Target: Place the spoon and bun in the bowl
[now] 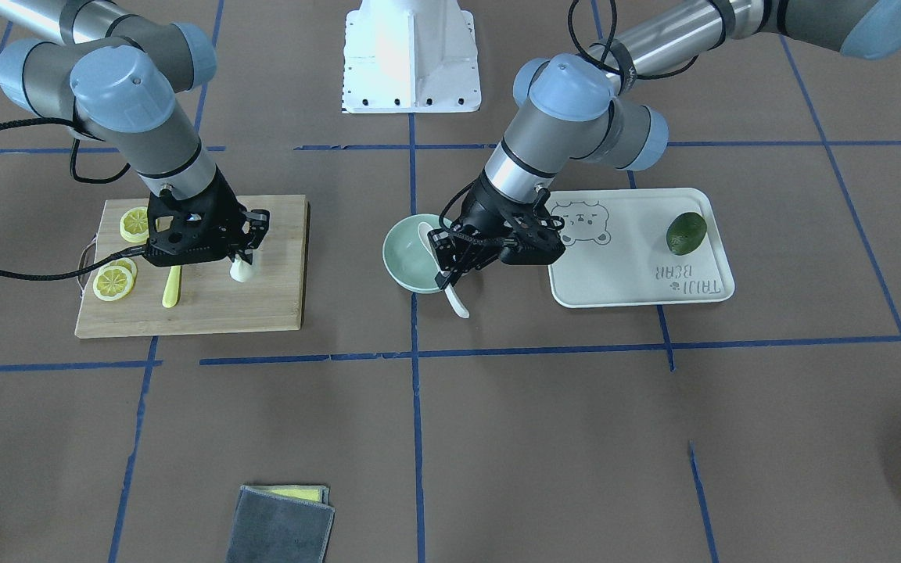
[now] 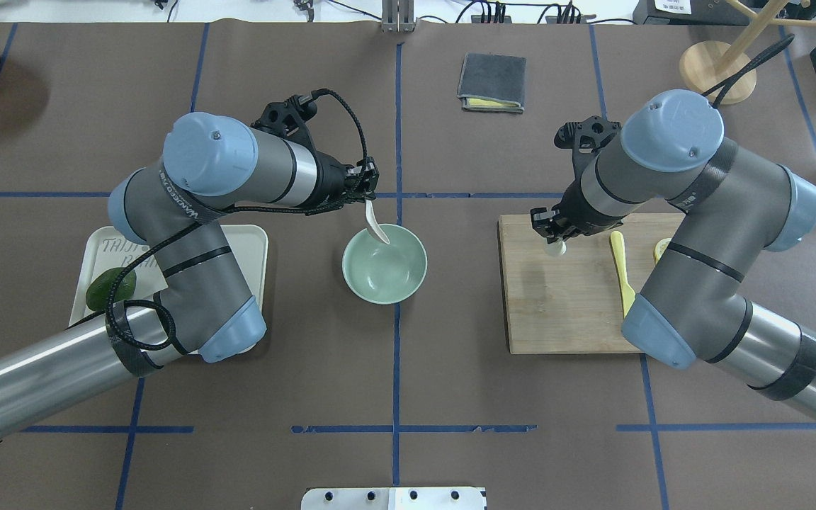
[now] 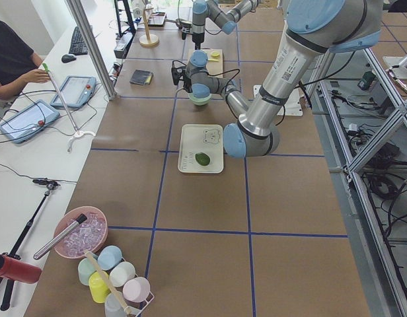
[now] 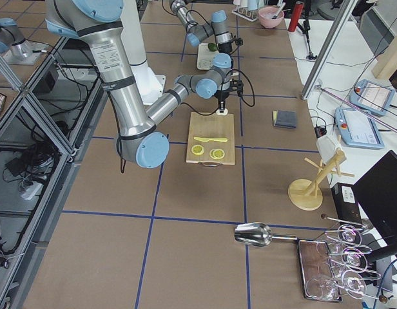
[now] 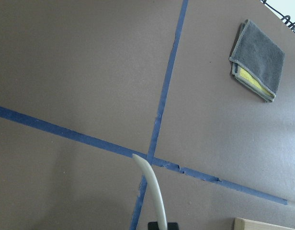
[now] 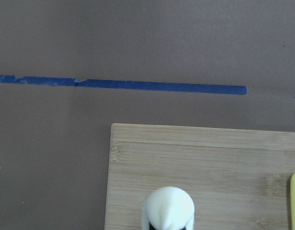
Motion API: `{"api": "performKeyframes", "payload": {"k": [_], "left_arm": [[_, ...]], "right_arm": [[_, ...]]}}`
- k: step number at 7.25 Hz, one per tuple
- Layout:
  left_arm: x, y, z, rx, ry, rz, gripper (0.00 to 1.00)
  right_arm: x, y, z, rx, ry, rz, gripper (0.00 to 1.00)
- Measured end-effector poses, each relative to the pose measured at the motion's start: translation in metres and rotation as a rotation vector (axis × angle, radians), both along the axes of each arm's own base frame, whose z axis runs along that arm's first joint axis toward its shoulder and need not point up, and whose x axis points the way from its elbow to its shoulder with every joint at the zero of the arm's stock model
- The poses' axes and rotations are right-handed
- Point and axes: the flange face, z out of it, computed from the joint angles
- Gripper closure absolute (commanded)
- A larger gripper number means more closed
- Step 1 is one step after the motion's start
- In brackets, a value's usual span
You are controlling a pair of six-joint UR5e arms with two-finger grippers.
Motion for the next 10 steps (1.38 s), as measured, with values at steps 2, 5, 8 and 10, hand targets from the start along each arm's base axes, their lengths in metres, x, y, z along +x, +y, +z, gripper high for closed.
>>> {"api": "performKeyframes", "payload": {"k": [2, 5, 8, 10], "left_arm": [[0.008, 0.011, 0.003, 0.002, -0.005, 0.020, 0.00], [-0.003, 0.014, -0.001, 0.021, 0.003, 0.026, 0.00], [-0.067, -0.003, 0.007, 0.143, -0.109, 0.071, 0.00], [-0.119, -0.025, 0.004, 0.231, -0.268, 0.092, 0.00]], "right_arm": [[0.002, -0.003, -0.006, 0.004, -0.009, 0.005, 1.00], [-0.002, -0.006, -0.023, 0.012, -0.028, 0.010, 1.00], [-0.015, -0.010, -0.070, 0.053, -0.083, 0.010, 1.00], [-0.059, -0.002, -0.116, 0.038, -0.130, 0.022, 1.00]]}}
